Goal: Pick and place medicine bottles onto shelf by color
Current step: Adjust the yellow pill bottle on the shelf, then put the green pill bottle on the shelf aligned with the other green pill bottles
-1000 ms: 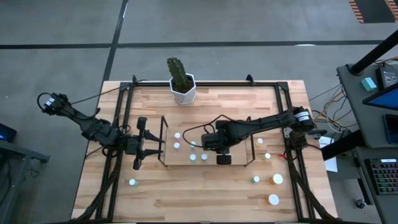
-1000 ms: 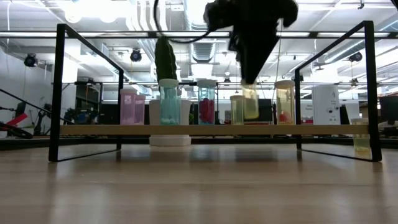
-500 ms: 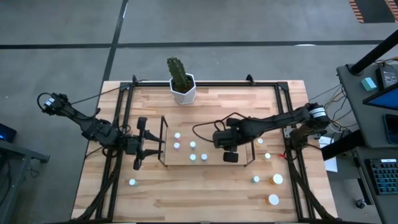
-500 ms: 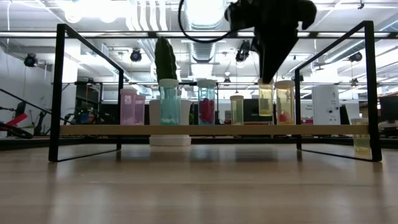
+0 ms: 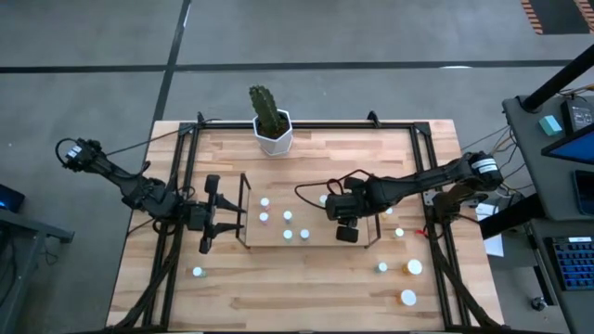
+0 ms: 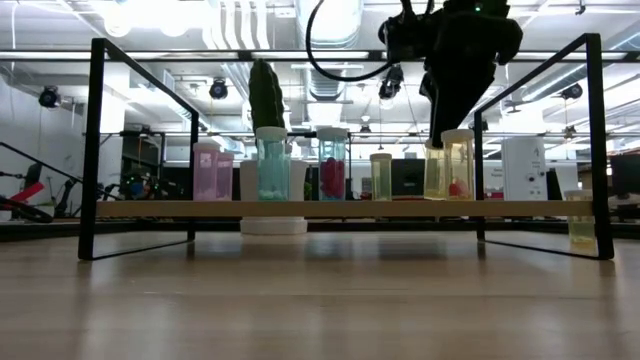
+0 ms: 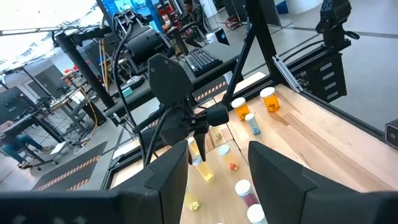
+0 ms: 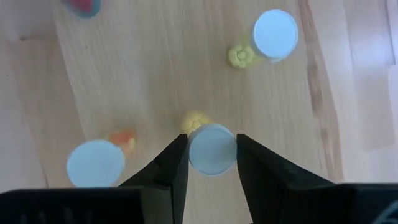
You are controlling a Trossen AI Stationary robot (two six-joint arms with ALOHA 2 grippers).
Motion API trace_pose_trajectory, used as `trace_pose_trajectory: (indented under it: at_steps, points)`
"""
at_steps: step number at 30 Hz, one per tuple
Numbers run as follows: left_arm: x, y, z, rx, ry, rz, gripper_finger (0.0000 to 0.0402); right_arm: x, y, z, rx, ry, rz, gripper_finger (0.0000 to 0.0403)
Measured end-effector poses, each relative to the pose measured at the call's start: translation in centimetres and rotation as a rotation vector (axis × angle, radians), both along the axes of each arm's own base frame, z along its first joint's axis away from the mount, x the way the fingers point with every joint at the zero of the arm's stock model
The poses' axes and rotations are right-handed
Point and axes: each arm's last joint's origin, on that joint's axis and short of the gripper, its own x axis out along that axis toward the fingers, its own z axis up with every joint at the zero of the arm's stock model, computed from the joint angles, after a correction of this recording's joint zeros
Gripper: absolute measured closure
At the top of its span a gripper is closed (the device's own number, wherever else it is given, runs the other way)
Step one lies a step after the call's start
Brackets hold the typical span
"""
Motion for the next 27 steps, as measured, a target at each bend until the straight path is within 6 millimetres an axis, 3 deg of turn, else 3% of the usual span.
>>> trace_pose_trajectory:
  at_steps: [9,17,27]
  points:
    - [0.0,0.0,0.1,0.003,-0.001,0.000,0.0249,0.3,0.1,-0.6,-0.001,0.008,0.000,0.0286]
    - [0.0,0.0,0.1,0.006,-0.001,-0.001,0.0249,0.3,0.1,-0.6,0.001,0.012,0.003,0.0257]
    - [0.1,-0.1,0.0,0.007,0.002,-0.001,0.0249,1.0,0.2,1.7,0.008,-0.034,0.004,0.0215]
